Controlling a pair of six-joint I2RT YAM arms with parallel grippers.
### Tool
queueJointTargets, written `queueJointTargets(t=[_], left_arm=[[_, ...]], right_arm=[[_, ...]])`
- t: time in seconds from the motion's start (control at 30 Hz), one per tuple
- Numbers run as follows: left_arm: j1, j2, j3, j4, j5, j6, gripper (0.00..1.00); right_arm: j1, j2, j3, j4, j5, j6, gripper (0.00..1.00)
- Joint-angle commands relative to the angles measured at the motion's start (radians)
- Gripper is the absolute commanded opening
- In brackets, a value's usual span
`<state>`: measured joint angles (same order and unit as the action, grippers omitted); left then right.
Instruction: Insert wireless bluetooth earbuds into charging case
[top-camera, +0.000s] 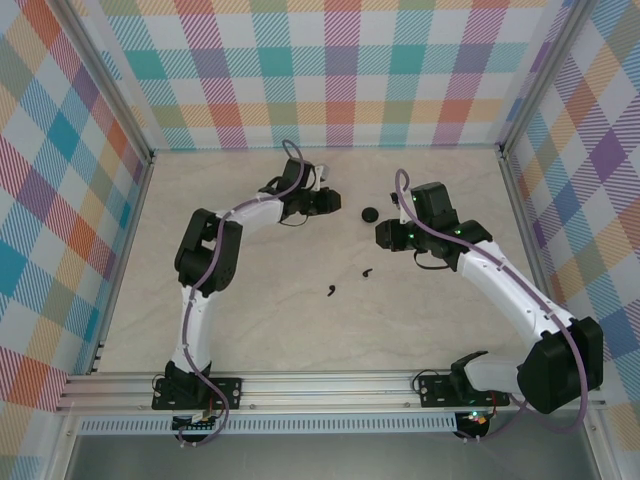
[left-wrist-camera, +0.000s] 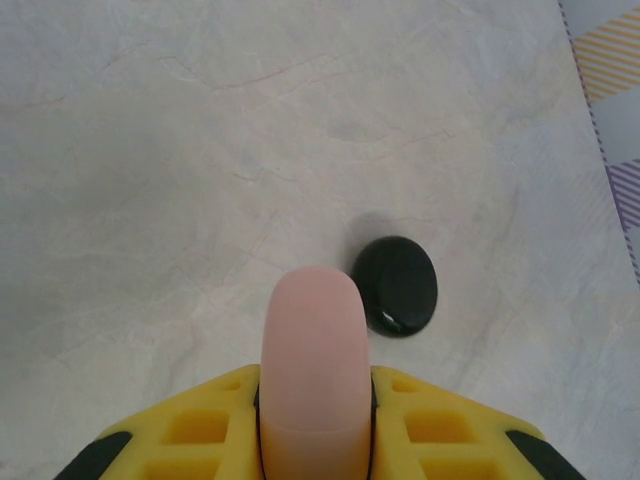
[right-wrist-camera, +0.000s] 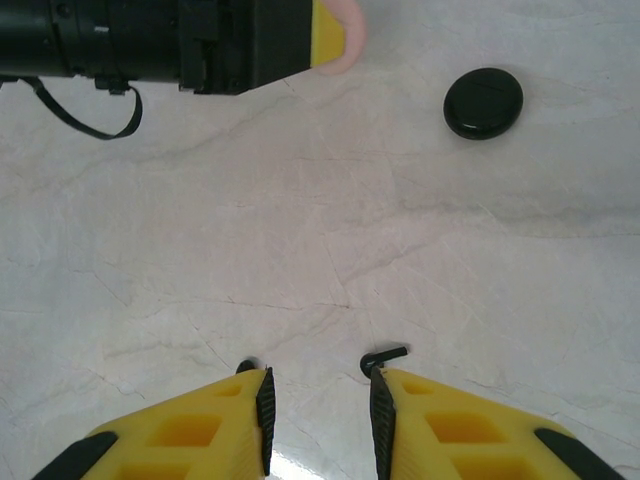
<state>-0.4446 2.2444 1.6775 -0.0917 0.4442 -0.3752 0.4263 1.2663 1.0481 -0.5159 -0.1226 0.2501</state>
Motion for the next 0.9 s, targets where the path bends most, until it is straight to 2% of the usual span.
queueJointTargets(t=[0.0, 0.27, 0.47, 0.57, 0.7, 0.77, 0.87], left_arm=[[0.016, 0.058, 0.081, -0.124, 0.032, -0.009, 0.24], [0.025, 0.128, 0.155, -0.177, 0.002, -0.016, 0.24], [0.031, 0.157, 0.178, -0.227, -0.010, -0.030, 0.32], [0.033, 0.158, 0.179, -0.232, -0.017, -0.028, 0.41], [0.035, 0.144, 0.173, -0.235, -0.039, -0.014, 0.60], [0.039, 0.130, 0.168, -0.243, -0.067, -0.005, 0.65], [0.048, 0.094, 0.150, -0.246, -0.108, 0.006, 0.66]], right_arm=[[0.001, 0.017, 0.004, -0.019, 0.003, 0.003, 0.35], [0.002, 0.030, 0.006, -0.014, -0.005, 0.003, 0.35], [0.001, 0.031, 0.004, -0.016, 0.000, 0.000, 0.35], [0.001, 0.038, 0.004, -0.019, 0.000, -0.002, 0.35], [0.001, 0.045, 0.006, -0.016, -0.001, -0.002, 0.35], [0.000, 0.050, 0.007, -0.016, -0.003, -0.002, 0.35], [0.000, 0.059, 0.010, -0.014, -0.002, -0.002, 0.35]])
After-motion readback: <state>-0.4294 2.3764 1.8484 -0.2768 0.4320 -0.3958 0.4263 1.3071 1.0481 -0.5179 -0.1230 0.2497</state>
